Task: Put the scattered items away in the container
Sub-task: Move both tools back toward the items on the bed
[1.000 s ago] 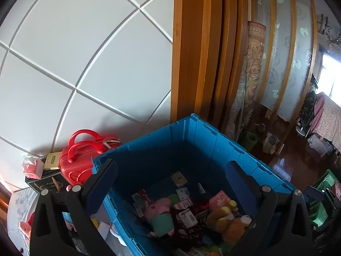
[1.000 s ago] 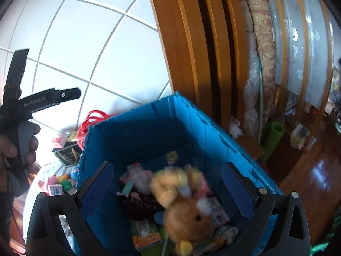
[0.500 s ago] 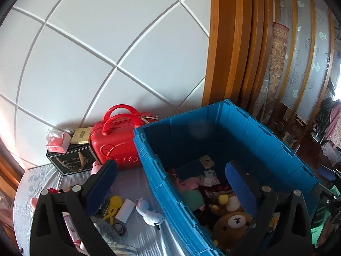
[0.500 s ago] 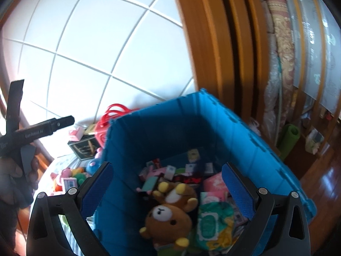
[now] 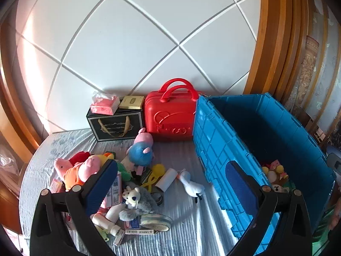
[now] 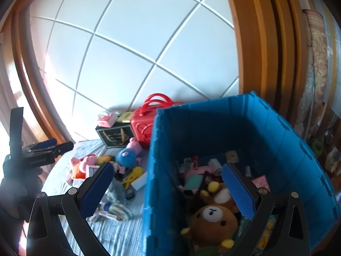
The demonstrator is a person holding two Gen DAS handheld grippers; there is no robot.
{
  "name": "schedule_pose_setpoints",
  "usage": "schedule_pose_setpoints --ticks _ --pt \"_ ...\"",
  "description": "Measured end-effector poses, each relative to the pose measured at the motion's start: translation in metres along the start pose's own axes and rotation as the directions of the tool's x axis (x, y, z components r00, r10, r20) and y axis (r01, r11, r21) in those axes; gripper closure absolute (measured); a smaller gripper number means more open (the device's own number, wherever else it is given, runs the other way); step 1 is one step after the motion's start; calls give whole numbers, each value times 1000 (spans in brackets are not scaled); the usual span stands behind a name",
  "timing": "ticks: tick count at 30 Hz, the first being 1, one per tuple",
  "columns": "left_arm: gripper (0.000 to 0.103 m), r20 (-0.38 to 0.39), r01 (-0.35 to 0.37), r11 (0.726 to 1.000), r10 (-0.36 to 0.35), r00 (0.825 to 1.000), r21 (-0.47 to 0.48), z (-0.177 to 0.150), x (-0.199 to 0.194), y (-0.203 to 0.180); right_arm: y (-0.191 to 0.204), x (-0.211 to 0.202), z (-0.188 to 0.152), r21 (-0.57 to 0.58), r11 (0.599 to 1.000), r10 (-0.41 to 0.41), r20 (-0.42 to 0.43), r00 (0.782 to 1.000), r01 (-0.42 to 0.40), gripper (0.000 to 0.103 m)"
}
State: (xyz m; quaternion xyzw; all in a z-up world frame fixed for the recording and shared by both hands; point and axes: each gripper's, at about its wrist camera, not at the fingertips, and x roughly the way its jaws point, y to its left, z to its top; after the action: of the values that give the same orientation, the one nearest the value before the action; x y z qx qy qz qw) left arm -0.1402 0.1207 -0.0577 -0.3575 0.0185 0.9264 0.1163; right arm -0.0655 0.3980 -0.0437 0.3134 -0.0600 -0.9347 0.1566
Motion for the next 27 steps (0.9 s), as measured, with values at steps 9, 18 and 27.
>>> schedule_pose_setpoints --ticks 9,18,27 --pt "0 -43 -67 997 66 997 -42 -29 -15 100 83 29 -11 -51 998 38 -43 998 -40 0" --pt "0 -104 -125 990 117 988 -67 -70 -13 186 149 67 -44 -104 993 48 -110 993 -60 0" --pt "0 -204 -159 983 138 969 -90 -114 27 246 185 115 -90 -105 993 25 -209 978 -48 0"
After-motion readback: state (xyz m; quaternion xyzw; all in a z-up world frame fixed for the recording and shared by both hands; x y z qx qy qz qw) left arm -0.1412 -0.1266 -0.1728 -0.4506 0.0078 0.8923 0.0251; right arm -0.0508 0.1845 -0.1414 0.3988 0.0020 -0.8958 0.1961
